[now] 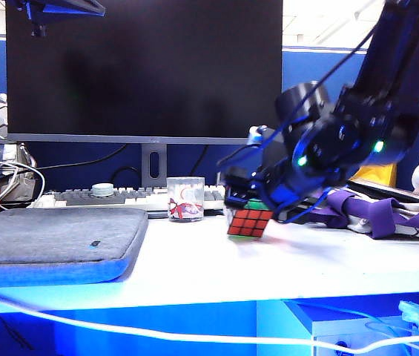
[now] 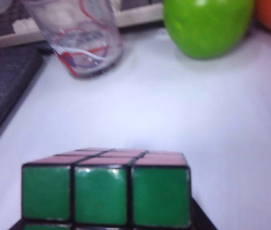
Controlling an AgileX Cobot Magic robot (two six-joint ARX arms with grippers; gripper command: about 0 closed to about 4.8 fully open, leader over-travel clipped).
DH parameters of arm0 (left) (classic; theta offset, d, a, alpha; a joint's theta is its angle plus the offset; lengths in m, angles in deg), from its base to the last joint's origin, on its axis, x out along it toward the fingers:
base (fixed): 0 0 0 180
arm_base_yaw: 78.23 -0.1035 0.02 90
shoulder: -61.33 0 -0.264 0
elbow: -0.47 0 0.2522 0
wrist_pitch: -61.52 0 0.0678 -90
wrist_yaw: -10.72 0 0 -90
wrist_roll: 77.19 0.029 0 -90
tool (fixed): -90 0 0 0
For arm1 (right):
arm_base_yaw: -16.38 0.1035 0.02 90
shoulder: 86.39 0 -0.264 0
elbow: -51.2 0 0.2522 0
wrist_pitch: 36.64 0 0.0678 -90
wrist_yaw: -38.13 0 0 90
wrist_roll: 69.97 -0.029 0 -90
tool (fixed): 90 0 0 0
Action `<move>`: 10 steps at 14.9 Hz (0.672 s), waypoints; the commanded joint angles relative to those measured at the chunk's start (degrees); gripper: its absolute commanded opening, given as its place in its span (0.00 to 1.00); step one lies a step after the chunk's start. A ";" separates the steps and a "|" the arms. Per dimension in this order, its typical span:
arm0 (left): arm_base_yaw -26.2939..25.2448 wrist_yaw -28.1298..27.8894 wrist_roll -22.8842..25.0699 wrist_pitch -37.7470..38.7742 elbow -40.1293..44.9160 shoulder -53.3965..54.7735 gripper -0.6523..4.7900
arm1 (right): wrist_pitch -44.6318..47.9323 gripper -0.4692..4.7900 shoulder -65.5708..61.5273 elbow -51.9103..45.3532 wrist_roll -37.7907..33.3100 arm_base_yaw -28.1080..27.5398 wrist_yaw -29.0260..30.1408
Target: Rotate the Rubik's Cube so that its red face is facing towards you.
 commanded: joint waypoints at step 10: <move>0.79 0.31 -0.13 -0.98 -0.15 -0.35 0.11 | 1.25 1.00 -0.74 0.26 -1.01 0.15 2.71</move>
